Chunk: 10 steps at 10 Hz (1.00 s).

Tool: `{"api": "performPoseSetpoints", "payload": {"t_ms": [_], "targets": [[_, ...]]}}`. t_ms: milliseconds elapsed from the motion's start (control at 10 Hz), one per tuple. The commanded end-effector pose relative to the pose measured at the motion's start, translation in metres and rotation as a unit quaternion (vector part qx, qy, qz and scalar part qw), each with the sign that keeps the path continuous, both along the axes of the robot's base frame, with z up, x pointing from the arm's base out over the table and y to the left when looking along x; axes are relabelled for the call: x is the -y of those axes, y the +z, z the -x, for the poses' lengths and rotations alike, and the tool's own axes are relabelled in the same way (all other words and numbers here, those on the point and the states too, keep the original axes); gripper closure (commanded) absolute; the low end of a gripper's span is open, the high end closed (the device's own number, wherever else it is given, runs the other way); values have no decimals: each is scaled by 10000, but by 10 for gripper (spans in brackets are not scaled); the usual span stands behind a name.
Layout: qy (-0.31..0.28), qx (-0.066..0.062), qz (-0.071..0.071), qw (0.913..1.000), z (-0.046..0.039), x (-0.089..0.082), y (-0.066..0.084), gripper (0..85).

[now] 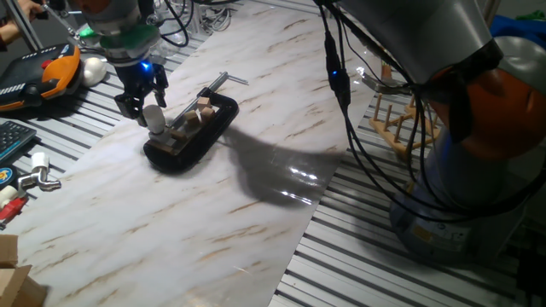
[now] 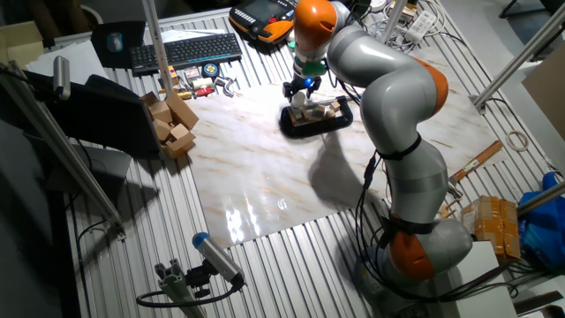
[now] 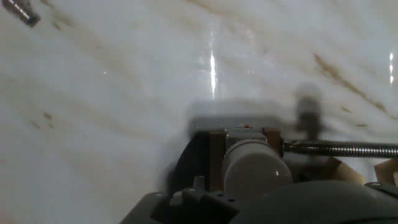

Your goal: Install the light bulb by rotating it

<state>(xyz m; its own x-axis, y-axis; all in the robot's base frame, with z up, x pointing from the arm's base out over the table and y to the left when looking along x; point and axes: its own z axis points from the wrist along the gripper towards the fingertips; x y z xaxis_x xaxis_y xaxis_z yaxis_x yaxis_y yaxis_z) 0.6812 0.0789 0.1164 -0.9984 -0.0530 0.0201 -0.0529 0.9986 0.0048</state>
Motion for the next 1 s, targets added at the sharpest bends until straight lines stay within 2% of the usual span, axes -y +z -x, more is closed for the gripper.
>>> {"api": "performPoseSetpoints", "payload": {"t_ms": [0,100,700,900], "targets": [[1306,35,12,9914,5,0,4,170],[1360,61,45,9907,8,1,10,170],[1405,210,27,9898,-15,-10,36,170],[1405,218,28,9898,-17,-12,27,170]]}}
